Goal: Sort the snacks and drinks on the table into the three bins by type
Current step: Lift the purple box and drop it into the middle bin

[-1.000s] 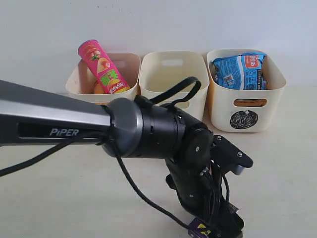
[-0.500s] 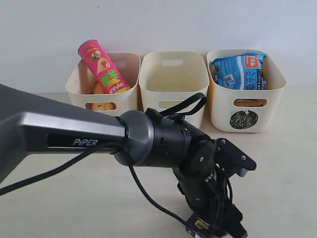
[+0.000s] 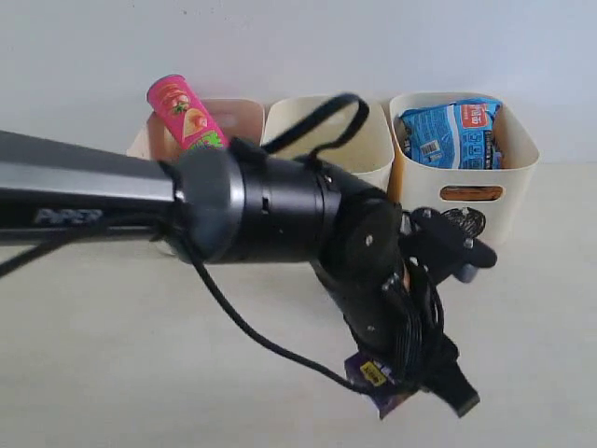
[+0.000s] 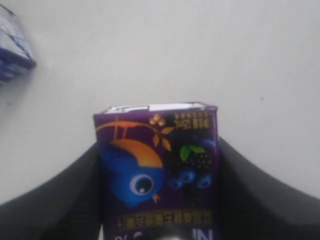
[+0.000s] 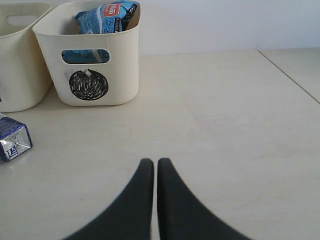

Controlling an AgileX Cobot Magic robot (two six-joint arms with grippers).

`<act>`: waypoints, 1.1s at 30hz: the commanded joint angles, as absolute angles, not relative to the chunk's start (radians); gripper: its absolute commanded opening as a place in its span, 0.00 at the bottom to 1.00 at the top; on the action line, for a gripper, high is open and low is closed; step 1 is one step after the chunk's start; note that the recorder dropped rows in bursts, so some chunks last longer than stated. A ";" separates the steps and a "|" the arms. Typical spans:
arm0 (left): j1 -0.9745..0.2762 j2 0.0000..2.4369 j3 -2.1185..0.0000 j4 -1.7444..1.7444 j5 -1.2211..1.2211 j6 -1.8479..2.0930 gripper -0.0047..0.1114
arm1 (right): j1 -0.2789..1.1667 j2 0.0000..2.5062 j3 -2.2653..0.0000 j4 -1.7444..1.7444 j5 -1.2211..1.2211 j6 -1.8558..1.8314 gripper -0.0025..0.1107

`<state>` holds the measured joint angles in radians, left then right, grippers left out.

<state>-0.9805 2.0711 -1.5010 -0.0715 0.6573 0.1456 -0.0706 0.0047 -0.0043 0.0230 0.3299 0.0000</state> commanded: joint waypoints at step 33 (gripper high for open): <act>-0.609 2.257 -1.955 0.026 0.114 0.185 0.07 | -0.069 0.000 0.000 0.024 0.326 0.000 0.02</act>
